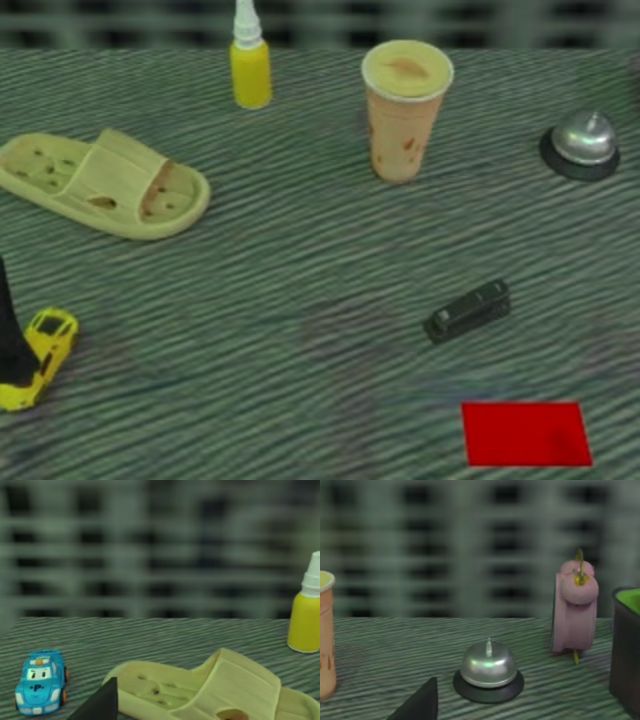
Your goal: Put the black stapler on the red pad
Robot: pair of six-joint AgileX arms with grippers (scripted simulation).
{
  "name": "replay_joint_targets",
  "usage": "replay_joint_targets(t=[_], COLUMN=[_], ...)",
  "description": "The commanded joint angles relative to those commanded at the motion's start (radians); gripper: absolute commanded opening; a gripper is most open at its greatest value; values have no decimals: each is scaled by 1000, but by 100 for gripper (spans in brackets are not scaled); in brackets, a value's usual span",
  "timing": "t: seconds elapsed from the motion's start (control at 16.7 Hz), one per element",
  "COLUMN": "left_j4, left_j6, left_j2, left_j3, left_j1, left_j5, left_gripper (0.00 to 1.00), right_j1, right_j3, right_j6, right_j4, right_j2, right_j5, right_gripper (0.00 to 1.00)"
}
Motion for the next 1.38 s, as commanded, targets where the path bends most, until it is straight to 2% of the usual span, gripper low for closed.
replay_joint_targets(t=[0.24, 0.48, 0.66, 1.14, 1.38], left_j4=[0, 0, 0, 0, 0], left_j6=[0, 0, 0, 0, 0], left_j2=[0, 0, 0, 0, 0], left_j3=[0, 0, 0, 0, 0], left_j1=[0, 0, 0, 0, 0], left_j5=[0, 0, 0, 0, 0], left_gripper=[100, 100, 100, 100, 100], right_j1=[12, 69, 131, 324, 408], right_j3=[30, 213, 424, 1058, 1333], right_j6=[-29, -193, -383, -980, -1234], right_j4=[-23, -150, -299, -782, -987], right_j2=[31, 220, 472, 1351, 1689], right_j5=[-2, -5, -5, 3, 4], right_gripper=[100, 100, 100, 100, 100])
